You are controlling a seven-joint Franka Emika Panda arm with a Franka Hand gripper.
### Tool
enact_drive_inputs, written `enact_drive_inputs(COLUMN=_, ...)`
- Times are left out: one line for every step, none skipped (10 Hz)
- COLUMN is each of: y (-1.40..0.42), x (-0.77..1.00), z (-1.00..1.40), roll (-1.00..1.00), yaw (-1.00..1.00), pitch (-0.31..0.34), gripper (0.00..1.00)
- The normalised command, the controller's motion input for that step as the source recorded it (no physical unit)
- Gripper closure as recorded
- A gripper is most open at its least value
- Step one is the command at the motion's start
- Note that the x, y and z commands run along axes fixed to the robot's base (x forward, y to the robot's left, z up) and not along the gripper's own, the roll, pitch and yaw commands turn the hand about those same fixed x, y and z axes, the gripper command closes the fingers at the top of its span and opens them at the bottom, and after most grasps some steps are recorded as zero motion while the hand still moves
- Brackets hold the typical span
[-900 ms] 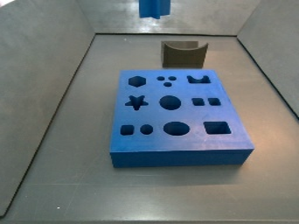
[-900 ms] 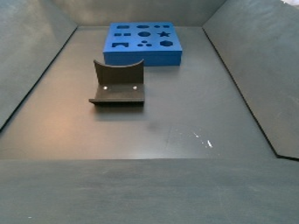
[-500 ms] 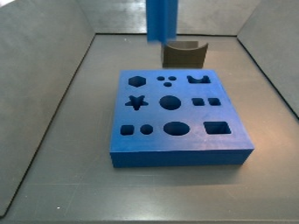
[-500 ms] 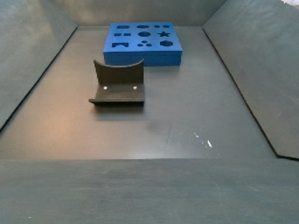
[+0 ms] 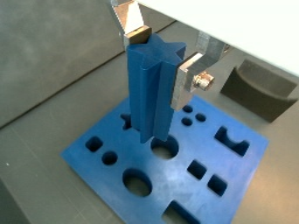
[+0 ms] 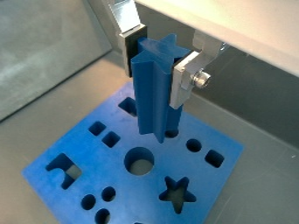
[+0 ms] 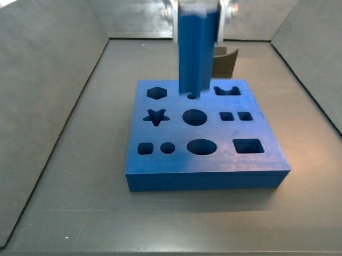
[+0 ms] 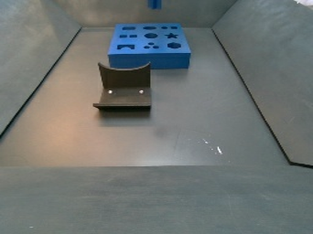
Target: Insert the star object.
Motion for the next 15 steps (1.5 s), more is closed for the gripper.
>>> enact_drive_inputs(y=0.22, x=-0.27, z=-0.67, roll=0.12, yaw=0.00, pitch=0.014, gripper=1.00)
enact_drive_inputs(y=0.22, x=-0.33, z=-0.75, roll=0.08, yaw=0.00, pitch=0.000, gripper=1.00)
enact_drive_inputs(y=0.29, x=-0.35, z=-0.62, roll=0.02, yaw=-0.10, pitch=0.013, gripper=1.00)
enact_drive_inputs(y=0.26, x=-0.46, z=-0.41, roll=-0.03, yaw=-0.32, pitch=0.011, gripper=1.00)
enact_drive_inputs(y=0.25, x=-0.42, z=-0.25, roll=-0.05, yaw=-0.34, pitch=0.000, gripper=1.00)
enact_drive_inputs(y=0.24, x=-0.44, z=-0.20, roll=-0.04, yaw=-0.35, pitch=0.000, gripper=1.00)
enact_drive_inputs(y=0.09, x=-0.24, z=-0.17, roll=-0.08, yaw=-0.50, pitch=0.000, gripper=1.00)
enact_drive_inputs(y=0.00, x=-0.22, z=-0.19, roll=-0.07, yaw=-0.53, pitch=0.000, gripper=1.00)
enact_drive_inputs(y=-0.12, x=-0.02, z=-0.15, roll=-0.03, yaw=-0.51, pitch=0.003, gripper=1.00)
enact_drive_inputs(y=-0.20, x=0.04, z=-0.15, roll=0.00, yaw=-0.48, pitch=0.046, gripper=1.00)
enact_drive_inputs(y=-0.16, x=0.04, z=-0.16, roll=0.00, yaw=-0.46, pitch=0.041, gripper=1.00)
enact_drive_inputs(y=-0.10, x=0.17, z=-0.25, roll=-0.01, yaw=-0.41, pitch=0.031, gripper=1.00)
enact_drive_inputs(y=0.00, x=0.28, z=-0.42, roll=0.00, yaw=-0.31, pitch=0.034, gripper=1.00)
enact_drive_inputs(y=0.06, x=0.23, z=-0.53, roll=0.00, yaw=-0.17, pitch=0.034, gripper=1.00)
enact_drive_inputs(y=0.08, x=0.14, z=-0.58, roll=0.00, yaw=0.00, pitch=0.013, gripper=1.00)
